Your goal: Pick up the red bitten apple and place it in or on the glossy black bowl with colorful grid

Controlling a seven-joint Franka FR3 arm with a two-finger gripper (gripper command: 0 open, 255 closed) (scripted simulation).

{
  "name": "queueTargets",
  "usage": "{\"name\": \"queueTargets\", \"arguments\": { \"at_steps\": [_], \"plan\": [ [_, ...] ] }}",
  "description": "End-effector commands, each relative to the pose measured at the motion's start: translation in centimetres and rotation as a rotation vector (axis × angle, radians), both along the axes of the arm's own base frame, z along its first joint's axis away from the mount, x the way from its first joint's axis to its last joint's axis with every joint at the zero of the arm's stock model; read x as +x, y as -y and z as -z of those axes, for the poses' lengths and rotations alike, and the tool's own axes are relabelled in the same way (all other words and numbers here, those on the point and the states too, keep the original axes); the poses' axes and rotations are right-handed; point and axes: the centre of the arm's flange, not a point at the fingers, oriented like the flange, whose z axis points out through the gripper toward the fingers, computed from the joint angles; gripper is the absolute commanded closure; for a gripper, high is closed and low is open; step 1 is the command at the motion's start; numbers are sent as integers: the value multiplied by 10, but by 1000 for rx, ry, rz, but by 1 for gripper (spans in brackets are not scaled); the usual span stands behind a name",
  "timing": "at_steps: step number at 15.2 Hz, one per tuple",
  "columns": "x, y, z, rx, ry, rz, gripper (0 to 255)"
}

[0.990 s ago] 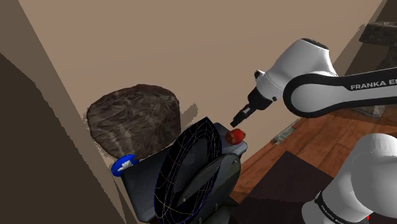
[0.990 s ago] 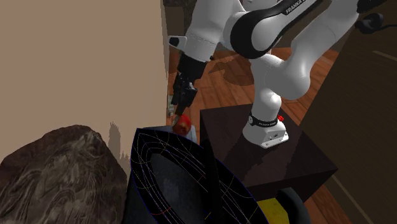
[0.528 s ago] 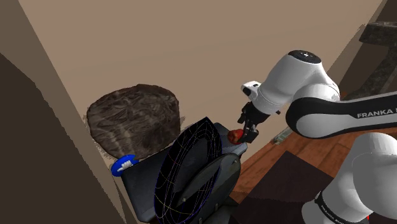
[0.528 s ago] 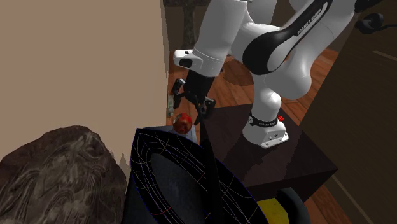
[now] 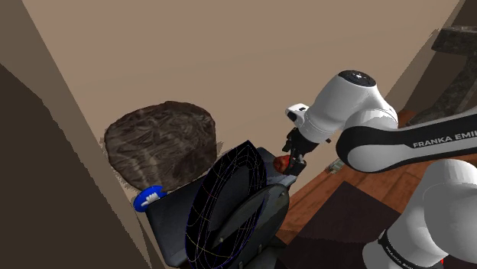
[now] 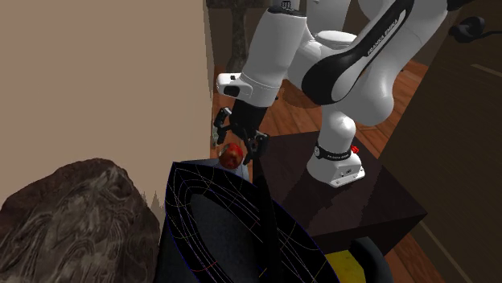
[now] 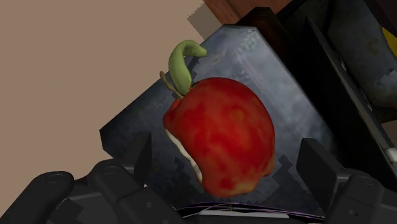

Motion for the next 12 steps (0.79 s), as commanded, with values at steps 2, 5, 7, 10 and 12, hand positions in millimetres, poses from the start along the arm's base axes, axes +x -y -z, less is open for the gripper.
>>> {"name": "queueTargets", "arguments": {
  "at_steps": [2,5,7,10,12],
  "plan": [
    [0,0,0,0,0,0,0],
    [0,0,0,0,0,0,255],
    [0,0,0,0,0,0,255],
    [1,0,0,0,0,0,255],
    [2,0,0,0,0,0,255]
  ]
}}
